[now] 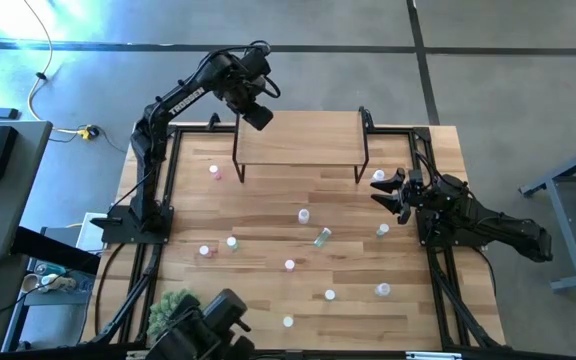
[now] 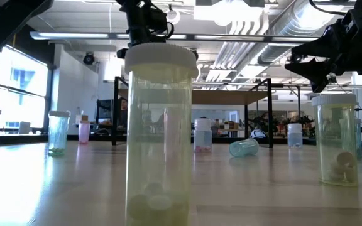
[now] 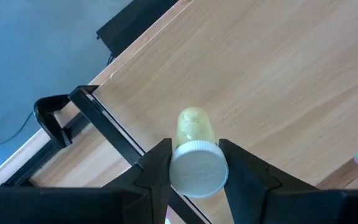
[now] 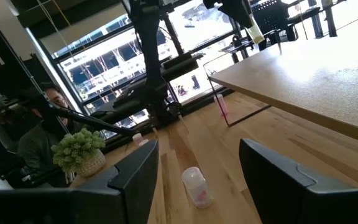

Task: Pick and place medicine bottles onto shelf by color
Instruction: Put the left yellow pill bottle on the shelf, then put the left transparent pill bottle on the shelf

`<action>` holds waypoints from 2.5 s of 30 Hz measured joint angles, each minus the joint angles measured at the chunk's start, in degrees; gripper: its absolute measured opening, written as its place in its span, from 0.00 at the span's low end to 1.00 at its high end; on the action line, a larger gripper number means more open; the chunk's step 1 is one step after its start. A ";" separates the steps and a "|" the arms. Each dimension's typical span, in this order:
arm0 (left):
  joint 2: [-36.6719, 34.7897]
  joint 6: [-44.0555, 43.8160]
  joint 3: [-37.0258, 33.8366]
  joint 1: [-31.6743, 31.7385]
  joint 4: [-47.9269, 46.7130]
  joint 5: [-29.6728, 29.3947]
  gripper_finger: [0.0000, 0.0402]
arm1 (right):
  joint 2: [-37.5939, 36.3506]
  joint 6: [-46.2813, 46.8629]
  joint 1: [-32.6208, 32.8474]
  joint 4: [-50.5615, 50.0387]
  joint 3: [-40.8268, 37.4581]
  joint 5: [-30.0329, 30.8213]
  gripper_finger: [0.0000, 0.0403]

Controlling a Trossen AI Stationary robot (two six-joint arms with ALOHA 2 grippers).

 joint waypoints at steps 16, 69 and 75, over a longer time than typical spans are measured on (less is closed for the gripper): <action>3.32 -2.71 -1.03 -0.21 0.14 0.73 0.29 | 0.00 0.01 -0.01 -0.01 0.00 -0.26 0.54; -5.55 11.13 8.81 -0.34 4.06 3.70 0.47 | -0.01 0.00 0.00 -0.01 0.00 0.04 0.54; -8.87 12.09 8.81 -6.27 4.16 6.41 0.44 | 0.00 0.02 -0.01 0.00 0.00 0.02 0.54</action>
